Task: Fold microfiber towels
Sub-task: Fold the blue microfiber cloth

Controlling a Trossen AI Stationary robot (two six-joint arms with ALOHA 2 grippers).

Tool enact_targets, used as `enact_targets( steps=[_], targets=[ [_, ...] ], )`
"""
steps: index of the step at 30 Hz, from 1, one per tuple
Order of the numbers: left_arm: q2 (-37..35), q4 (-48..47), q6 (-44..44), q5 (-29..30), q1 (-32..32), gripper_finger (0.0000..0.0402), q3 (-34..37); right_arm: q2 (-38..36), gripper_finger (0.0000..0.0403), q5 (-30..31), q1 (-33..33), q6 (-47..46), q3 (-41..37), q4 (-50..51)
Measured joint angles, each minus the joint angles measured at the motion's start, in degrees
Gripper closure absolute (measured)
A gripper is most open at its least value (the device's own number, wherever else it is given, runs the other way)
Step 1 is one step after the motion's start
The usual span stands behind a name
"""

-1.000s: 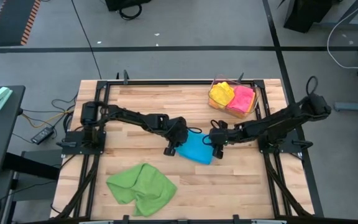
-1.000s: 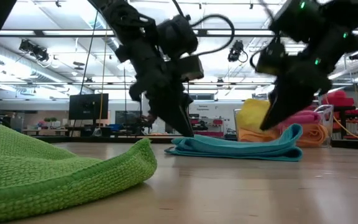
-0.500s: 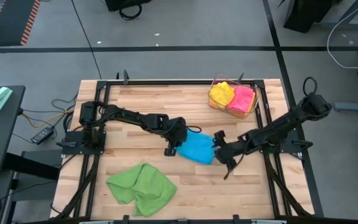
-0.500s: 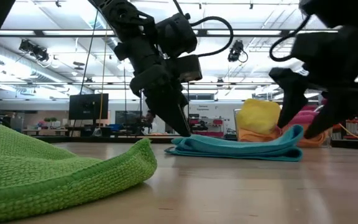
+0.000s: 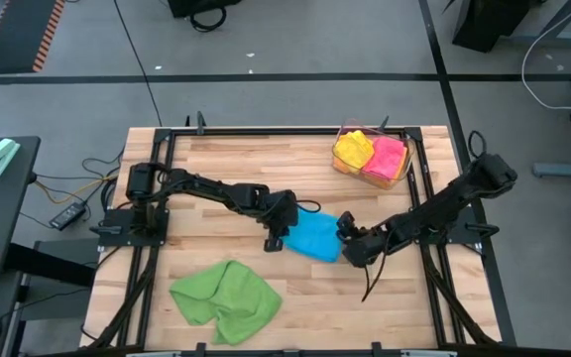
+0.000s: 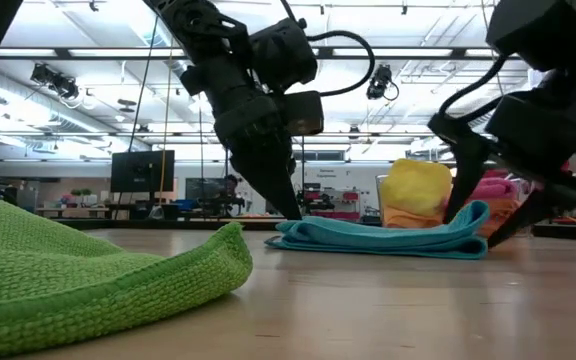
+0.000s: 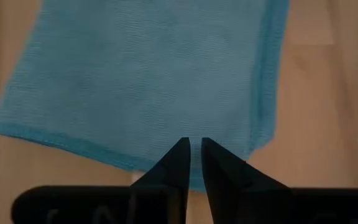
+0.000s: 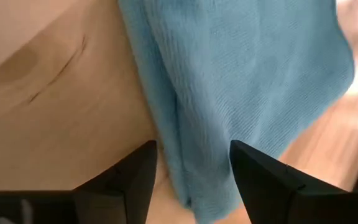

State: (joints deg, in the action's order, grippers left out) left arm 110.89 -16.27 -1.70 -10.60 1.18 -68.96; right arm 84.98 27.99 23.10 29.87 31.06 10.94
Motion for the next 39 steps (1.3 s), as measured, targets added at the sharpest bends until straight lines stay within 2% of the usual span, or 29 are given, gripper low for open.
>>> enact_targets(
  steps=[5,8,12,16,18,22,28,33,37,39],
  targets=[
    [0.0,0.2,1.2,0.0,-2.7,0.036,0.0,2.4,0.0197,0.9,-0.2,6.5,0.0,-6.1],
    [0.0,0.5,2.9,0.0,-4.7,0.0362,0.0,2.5,0.0215,-0.1,-0.2,7.4,0.0,-6.8],
    [0.0,2.4,4.7,0.0,-7.6,0.0359,0.0,2.5,0.0281,-2.9,-0.2,7.1,0.0,-7.2],
    [0.0,4.2,6.0,0.0,-10.3,0.0359,0.0,2.5,0.0367,-8.5,-0.1,0.6,0.6,-8.2],
    [0.0,4.1,7.2,-0.1,-11.4,0.0361,0.0,2.5,0.039,-11.3,0.1,-3.1,1.8,-6.4],
    [0.0,4.1,9.1,0.0,-13.4,0.0362,-0.1,2.5,0.0392,-16.5,1.5,-10.2,6.6,1.9],
    [0.0,4.1,10.5,0.0,-15.5,0.0359,-0.1,2.5,0.0392,-33.5,2.0,-23.0,16.8,18.1],
    [0.0,4.0,10.1,0.0,-16.3,0.0365,-0.1,2.5,0.0392,-43.3,3.1,-32.9,23.4,29.2],
    [0.0,4.1,9.5,1.5,-16.3,0.037,-0.1,2.5,0.0392,-53.6,4.1,-38.9,28.0,34.3],
    [0.0,4.4,8.3,2.9,-16.2,0.0371,-0.1,2.4,0.0393,-55.4,4.1,-40.5,29.8,34.3]
  ],
)
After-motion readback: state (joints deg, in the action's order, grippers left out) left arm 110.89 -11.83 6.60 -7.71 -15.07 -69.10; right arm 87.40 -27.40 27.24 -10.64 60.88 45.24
